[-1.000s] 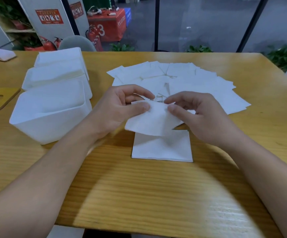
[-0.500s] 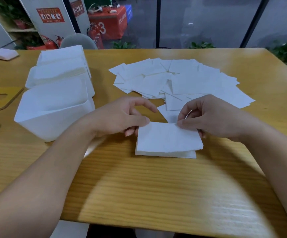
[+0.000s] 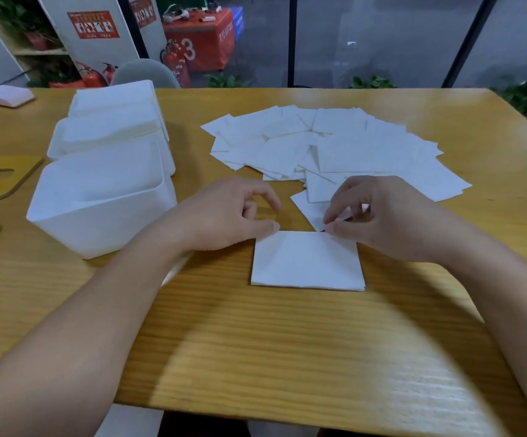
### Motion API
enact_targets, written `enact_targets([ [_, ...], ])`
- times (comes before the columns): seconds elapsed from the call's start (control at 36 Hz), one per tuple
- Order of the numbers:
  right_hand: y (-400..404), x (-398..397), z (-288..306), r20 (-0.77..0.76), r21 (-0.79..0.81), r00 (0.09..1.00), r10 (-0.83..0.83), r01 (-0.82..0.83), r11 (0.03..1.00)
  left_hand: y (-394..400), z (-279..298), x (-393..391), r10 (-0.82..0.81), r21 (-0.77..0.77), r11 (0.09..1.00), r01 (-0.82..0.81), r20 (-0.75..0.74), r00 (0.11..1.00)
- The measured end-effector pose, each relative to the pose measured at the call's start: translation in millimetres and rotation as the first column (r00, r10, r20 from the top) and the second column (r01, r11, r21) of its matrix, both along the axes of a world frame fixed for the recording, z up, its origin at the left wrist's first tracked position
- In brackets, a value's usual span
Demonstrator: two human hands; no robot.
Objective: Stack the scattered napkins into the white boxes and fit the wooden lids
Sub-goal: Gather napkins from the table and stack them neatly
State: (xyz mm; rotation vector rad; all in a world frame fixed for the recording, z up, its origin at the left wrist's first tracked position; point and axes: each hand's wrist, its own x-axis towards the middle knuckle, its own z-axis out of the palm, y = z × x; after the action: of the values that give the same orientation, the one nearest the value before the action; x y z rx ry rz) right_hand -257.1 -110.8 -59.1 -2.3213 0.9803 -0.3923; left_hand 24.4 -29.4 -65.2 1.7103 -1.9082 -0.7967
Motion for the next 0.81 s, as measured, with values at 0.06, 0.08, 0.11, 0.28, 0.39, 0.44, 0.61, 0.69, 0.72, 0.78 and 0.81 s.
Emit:
enact_targets([
  [0.06, 0, 0, 1, -0.031, 0.003, 0.998, 0.062, -0.062, 0.998, -1, -1, 0, 0.026, -0.042, 0.999, -0.027, -0.018, 0.999],
  [0.08, 0, 0, 0, -0.054, -0.004, 0.995, 0.086, -0.086, 0.996, -1, -1, -1, 0.035, -0.062, 0.997, -0.036, -0.018, 0.999],
  [0.11, -1, -1, 0, -0.078, -0.023, 0.991, 0.104, -0.106, 0.994, -2, -2, -1, 0.041, -0.077, 0.996, -0.041, -0.012, 0.999],
  [0.28, -2, -1, -4, -0.154, -0.118, 0.976, 0.155, -0.174, 0.978, -4, -7, -3, 0.056, -0.092, 0.994, -0.055, 0.013, 0.998],
  [0.39, -1, 1, -4, -0.195, -0.130, 0.963, 0.184, -0.211, 0.969, -6, -10, -3, 0.049, -0.082, 0.996, -0.045, 0.041, 0.998],
  [0.44, -1, 2, -4, -0.195, -0.119, 0.964, 0.182, -0.207, 0.971, -6, -11, -3, 0.059, -0.081, 0.995, -0.056, 0.030, 0.998],
  [0.61, 13, 9, 2, 0.050, -0.010, 0.986, 0.162, -0.162, 0.987, -6, -9, -12, 0.116, -0.119, 0.982, -0.146, -0.231, 0.966],
  [0.69, 24, 16, 4, 0.106, 0.027, 0.966, 0.236, -0.240, 0.970, -5, -6, -13, 0.143, -0.129, 0.974, -0.187, -0.295, 0.945],
  [0.72, 27, 18, 4, 0.100, 0.039, 0.961, 0.256, -0.261, 0.965, -4, -5, -13, 0.152, -0.125, 0.972, -0.199, -0.309, 0.939],
  [0.78, 30, 18, 4, 0.099, 0.045, 0.959, 0.266, -0.272, 0.961, -3, -4, -12, 0.164, -0.125, 0.969, -0.212, -0.315, 0.935],
  [0.81, 28, 17, 3, 0.119, 0.030, 0.961, 0.249, -0.255, 0.967, -3, -5, -12, 0.168, -0.136, 0.967, -0.216, -0.300, 0.939],
])
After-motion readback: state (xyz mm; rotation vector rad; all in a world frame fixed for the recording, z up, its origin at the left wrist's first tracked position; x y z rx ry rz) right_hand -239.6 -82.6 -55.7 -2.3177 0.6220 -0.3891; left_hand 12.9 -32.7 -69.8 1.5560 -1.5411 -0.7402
